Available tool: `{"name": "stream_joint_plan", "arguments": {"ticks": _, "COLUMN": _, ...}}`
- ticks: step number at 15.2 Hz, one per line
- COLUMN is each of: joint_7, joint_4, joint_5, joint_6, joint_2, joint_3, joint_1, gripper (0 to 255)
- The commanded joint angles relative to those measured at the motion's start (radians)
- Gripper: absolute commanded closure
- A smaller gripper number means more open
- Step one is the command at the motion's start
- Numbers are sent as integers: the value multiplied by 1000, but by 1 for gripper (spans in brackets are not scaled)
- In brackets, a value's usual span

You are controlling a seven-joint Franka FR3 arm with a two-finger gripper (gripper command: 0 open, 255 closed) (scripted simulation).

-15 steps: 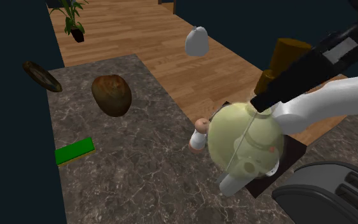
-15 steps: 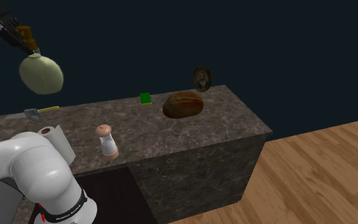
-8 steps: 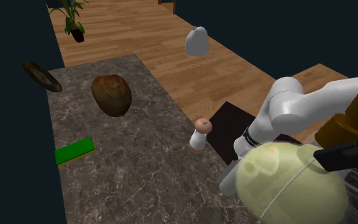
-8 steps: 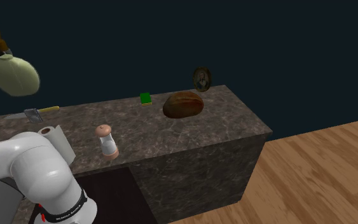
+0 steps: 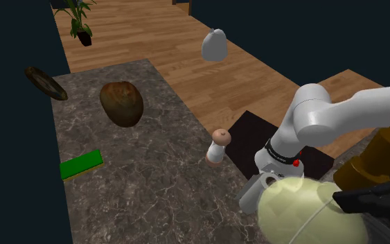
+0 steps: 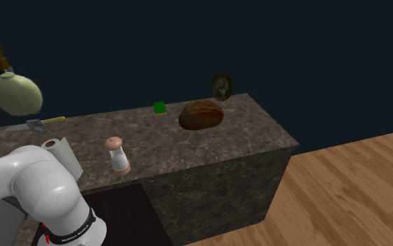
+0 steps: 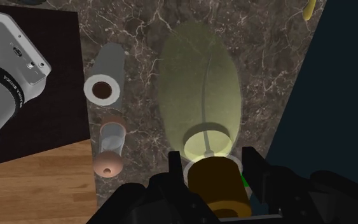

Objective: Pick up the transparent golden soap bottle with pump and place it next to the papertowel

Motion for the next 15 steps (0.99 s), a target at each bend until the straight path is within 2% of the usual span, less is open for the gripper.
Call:
{"name": "stream_joint_plan", "arguments": {"ticks": 1, "joint_7": 0, "joint_4": -35, "joint_5": 10, "joint_6": 21, "joint_2": -16, "joint_3": 7, "joint_1": 9, "gripper": 255}}
{"name": "stream_joint_plan", "arguments": {"ticks": 15, "joint_7": 2, "joint_4": -249, "joint_5": 85, "joint_6": 150, "joint_2": -111, "joint_3": 70, "joint_1": 66, "gripper": 255}}
